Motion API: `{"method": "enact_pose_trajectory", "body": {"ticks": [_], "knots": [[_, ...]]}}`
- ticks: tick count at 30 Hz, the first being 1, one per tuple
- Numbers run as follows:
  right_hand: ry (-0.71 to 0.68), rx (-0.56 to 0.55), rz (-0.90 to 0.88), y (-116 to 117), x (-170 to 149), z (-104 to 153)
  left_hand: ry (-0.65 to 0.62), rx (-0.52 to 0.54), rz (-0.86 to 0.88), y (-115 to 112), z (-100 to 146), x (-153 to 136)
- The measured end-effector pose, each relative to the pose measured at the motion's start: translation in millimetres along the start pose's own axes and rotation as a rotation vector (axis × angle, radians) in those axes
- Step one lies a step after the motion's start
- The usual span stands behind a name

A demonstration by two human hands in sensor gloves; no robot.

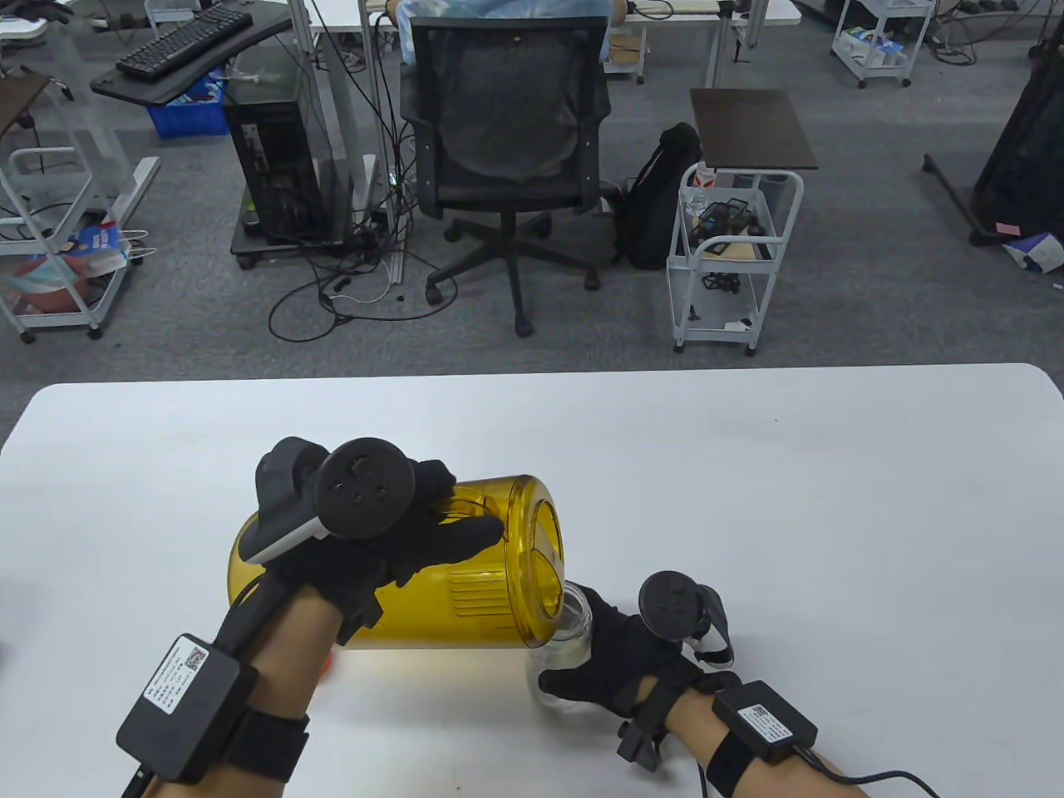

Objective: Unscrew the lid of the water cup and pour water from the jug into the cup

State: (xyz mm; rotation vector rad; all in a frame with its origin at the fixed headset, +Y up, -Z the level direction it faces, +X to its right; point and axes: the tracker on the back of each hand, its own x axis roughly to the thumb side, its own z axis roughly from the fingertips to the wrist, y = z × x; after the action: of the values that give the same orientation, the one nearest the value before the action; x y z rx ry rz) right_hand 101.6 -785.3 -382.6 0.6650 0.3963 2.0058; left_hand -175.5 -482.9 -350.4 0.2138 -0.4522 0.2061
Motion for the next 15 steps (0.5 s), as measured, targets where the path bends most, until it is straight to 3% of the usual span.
{"method": "enact_pose_trajectory", "body": {"ticks": [15], "knots": [[0.000, 0.000, 0.001, 0.4, 0.0, -0.1, -0.003, -0.001, -0.027, 1.4, 0.1, 5.4]]}}
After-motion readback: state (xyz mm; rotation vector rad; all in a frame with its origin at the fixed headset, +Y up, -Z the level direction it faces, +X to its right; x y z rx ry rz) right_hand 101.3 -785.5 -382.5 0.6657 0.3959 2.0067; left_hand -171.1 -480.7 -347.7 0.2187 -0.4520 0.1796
